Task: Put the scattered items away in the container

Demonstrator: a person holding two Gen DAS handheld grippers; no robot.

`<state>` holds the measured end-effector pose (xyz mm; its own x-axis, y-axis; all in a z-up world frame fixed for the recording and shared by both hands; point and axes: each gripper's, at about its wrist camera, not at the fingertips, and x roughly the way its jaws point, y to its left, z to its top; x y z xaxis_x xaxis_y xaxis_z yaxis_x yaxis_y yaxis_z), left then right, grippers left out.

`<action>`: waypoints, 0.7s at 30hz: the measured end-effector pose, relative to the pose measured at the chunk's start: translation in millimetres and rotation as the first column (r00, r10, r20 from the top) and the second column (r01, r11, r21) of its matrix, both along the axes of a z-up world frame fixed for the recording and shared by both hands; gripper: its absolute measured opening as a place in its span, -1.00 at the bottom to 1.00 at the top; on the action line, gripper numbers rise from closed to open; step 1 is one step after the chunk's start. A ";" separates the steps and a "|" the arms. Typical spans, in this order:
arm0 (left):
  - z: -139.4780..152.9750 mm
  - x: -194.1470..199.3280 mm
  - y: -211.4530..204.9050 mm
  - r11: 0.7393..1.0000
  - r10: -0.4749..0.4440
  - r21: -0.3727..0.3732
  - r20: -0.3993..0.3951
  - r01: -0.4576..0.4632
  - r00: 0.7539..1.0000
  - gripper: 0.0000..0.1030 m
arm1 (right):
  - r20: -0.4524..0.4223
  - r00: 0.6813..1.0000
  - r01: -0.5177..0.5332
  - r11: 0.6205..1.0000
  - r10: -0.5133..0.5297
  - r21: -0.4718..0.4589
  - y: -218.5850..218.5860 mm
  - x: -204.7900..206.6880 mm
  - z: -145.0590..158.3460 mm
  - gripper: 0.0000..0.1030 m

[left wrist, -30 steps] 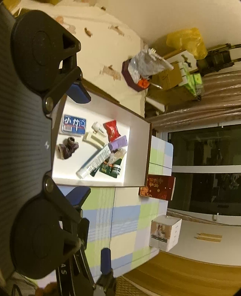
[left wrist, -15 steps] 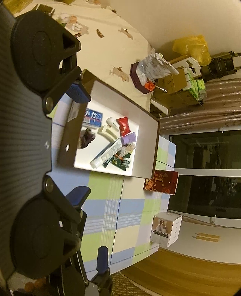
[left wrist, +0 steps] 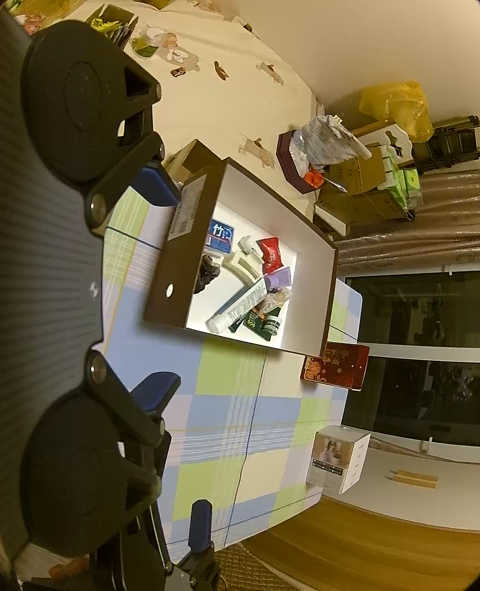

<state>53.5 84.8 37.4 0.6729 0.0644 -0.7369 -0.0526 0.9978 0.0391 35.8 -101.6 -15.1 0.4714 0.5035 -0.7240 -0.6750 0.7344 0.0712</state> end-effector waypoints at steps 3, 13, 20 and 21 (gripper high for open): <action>-2.3 -5.2 -0.6 1.000 -0.003 -0.001 -0.001 0.003 1.000 0.84 | 0.006 1.000 -0.001 1.000 0.001 -0.006 -1.7 -5.0 0.3 0.87; -8.3 -14.8 -5.9 1.000 -0.015 0.011 0.016 0.015 1.000 0.94 | 0.000 1.000 0.012 1.000 -0.012 -0.025 -7.3 -18.1 -4.5 0.87; -12.3 -15.8 -5.9 1.000 -0.023 -0.006 0.015 0.023 1.000 0.94 | 0.006 1.000 0.021 0.999 -0.020 -0.039 -11.1 -22.5 -7.6 0.87; -13.5 -15.3 -4.7 1.000 -0.018 -0.014 0.010 0.019 1.000 0.94 | 0.006 1.000 0.023 0.999 -0.023 -0.039 -11.5 -22.7 -8.2 0.87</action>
